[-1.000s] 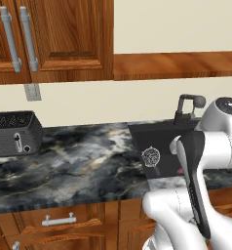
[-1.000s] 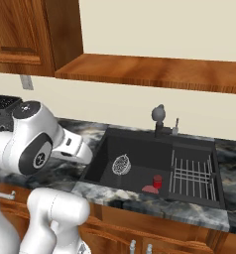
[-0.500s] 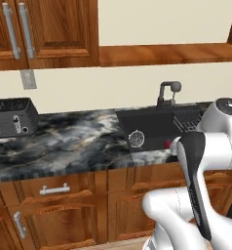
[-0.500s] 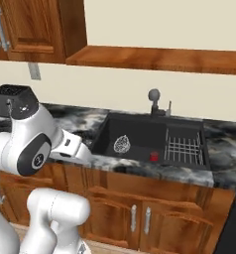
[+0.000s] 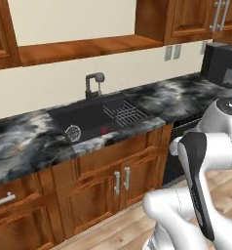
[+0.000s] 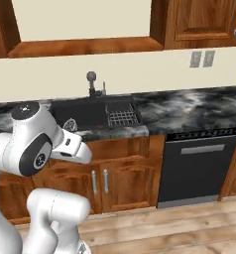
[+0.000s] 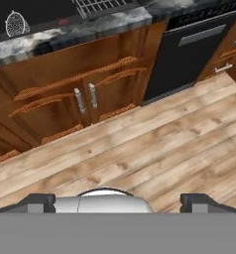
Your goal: Pick the strainer and mug and place them in the sink. Then turn on the water.
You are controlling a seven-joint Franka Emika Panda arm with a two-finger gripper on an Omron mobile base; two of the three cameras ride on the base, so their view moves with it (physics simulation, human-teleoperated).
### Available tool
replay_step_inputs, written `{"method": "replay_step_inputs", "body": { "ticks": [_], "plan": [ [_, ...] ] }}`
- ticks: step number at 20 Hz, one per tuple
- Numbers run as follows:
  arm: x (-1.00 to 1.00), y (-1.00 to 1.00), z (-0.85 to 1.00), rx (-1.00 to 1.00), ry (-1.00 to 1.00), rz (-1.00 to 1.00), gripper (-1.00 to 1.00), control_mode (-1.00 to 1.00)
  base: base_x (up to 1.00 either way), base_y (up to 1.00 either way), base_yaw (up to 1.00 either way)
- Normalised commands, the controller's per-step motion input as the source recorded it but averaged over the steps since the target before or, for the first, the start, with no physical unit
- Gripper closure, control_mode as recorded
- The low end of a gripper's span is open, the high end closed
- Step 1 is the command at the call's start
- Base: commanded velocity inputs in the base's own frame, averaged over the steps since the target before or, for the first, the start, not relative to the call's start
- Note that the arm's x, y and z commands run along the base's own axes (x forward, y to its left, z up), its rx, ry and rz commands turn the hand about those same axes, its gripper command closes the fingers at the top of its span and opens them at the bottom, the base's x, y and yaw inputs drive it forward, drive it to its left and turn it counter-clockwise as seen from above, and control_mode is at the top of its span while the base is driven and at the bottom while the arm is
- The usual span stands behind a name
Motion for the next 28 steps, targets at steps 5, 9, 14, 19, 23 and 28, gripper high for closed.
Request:
{"method": "replay_step_inputs", "body": {
  "ticks": [5,9,14,19,23,28],
  "plan": [
    [0.0,0.0,0.0,0.0,0.0,0.0,-1.0,1.0,-0.3,-0.23,-0.69],
    [0.0,0.0,0.0,0.0,0.0,0.0,-1.0,1.0,-0.04,-0.29,-0.64],
    [0.0,0.0,0.0,0.0,0.0,0.0,-1.0,1.0,0.0,-0.22,-0.59],
    [0.0,0.0,0.0,0.0,0.0,0.0,-1.0,1.0,0.0,-0.08,-0.58],
    [0.0,0.0,0.0,0.0,0.0,0.0,-1.0,1.0,0.0,-0.06,-0.58],
    [0.0,0.0,0.0,0.0,0.0,0.0,-1.0,1.0,0.0,-0.03,-0.6]
  ]
}}
